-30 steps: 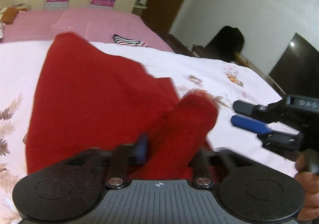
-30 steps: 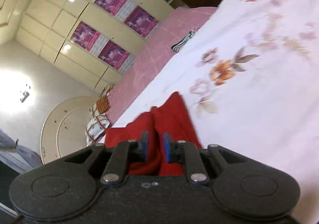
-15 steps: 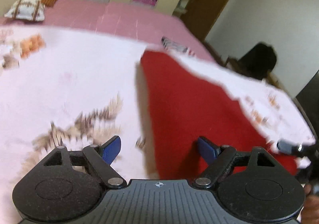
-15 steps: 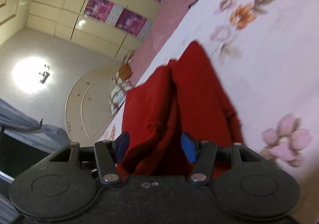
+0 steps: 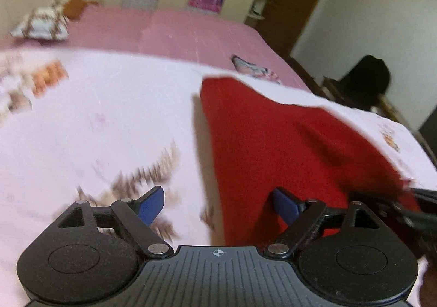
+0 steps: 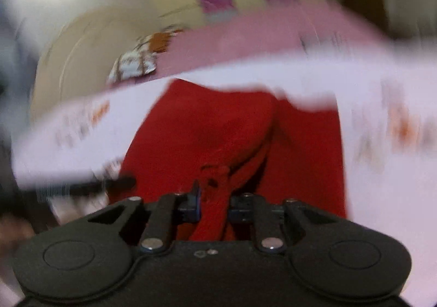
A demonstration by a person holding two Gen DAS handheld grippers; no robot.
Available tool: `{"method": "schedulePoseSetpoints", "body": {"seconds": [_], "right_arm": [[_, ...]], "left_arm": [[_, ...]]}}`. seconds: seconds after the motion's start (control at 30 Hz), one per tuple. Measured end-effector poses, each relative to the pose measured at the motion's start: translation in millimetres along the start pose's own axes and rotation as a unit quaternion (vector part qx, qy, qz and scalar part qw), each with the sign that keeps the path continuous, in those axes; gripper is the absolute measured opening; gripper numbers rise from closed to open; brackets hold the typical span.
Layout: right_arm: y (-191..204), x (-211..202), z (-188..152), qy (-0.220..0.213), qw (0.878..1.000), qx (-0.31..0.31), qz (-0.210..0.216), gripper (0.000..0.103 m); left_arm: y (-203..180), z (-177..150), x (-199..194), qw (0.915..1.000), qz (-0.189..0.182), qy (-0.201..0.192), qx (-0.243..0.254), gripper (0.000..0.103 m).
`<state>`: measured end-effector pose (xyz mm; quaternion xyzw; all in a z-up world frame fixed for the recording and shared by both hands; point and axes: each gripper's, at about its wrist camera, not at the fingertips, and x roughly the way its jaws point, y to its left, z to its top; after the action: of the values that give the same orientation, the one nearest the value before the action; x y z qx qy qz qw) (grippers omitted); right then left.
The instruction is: Fold small clothes
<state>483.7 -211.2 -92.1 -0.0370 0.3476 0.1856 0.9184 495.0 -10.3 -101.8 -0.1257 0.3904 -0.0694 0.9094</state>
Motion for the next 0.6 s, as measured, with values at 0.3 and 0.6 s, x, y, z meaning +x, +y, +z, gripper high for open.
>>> {"method": "schedulePoseSetpoints", "body": {"seconds": [0.3, 0.6], "right_arm": [[-24.2, -36.7, -7.3, -0.057, 0.995, -0.049, -0.066, 0.015], [-69.9, 0.3, -35.8, -0.011, 0.997, 0.063, -0.050, 0.016]], "left_arm": [[-45.6, 3.0, 12.1, 0.9983, -0.009, 0.004, 0.057, 0.087], [-54.6, 0.7, 13.0, 0.9974, -0.017, 0.023, 0.067, 0.087]]}}
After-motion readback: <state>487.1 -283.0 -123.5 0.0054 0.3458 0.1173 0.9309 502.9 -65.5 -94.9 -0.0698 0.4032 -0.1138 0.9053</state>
